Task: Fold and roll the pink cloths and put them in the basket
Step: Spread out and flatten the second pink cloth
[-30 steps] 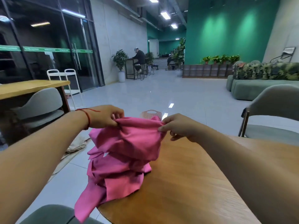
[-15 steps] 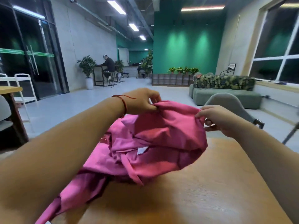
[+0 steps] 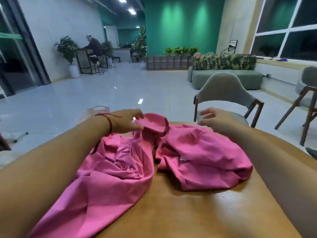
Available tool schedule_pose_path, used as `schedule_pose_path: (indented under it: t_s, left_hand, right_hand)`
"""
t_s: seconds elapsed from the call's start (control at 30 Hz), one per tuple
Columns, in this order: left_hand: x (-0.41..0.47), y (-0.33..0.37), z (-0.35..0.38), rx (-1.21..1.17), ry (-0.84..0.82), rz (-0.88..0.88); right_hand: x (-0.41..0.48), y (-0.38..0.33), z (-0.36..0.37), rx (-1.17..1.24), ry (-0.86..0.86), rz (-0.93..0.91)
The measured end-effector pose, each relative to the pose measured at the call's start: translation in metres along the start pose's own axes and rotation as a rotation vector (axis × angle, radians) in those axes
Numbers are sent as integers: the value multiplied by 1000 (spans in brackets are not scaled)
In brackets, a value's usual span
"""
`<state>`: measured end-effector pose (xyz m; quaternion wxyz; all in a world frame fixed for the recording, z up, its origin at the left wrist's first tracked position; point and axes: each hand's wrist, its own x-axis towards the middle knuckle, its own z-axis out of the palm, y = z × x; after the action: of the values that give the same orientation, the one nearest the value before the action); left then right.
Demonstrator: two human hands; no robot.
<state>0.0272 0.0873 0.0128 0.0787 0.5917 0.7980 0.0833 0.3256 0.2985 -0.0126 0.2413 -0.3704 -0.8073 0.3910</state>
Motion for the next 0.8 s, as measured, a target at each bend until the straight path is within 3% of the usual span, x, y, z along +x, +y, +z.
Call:
schedule_pose_path:
  t_s: [0.13, 0.23, 0.3, 0.37, 0.57, 0.67, 0.73, 0.8]
  left_hand:
    - [-8, -38, 36, 9, -1, -132]
    - [-24, -51, 66, -34, -132, -150]
    - [-39, -47, 87, -101, -255, -117]
    - [-47, -40, 106, -138, -241, -105]
    - [-58, -13, 171, -83, -69, -234]
    - [-64, 18, 193, -27, -5, -307]
    - [-66, 41, 198, -18, -10, -283]
    - [-70, 59, 193, -14, -55, -211]
  right_hand:
    - [-7, 16, 36, -443, -319, -96]
    - [-7, 48, 63, -797, -434, -88]
    - [-8, 66, 70, -851, -473, -32]
    - [-14, 74, 70, -850, -478, -20]
    - [-18, 83, 56, -871, -353, -94]
    - [-14, 92, 38, -1004, -62, -122]
    - [-8, 103, 22, -1025, 143, -23]
    - [-6, 111, 6, -909, 216, 106]
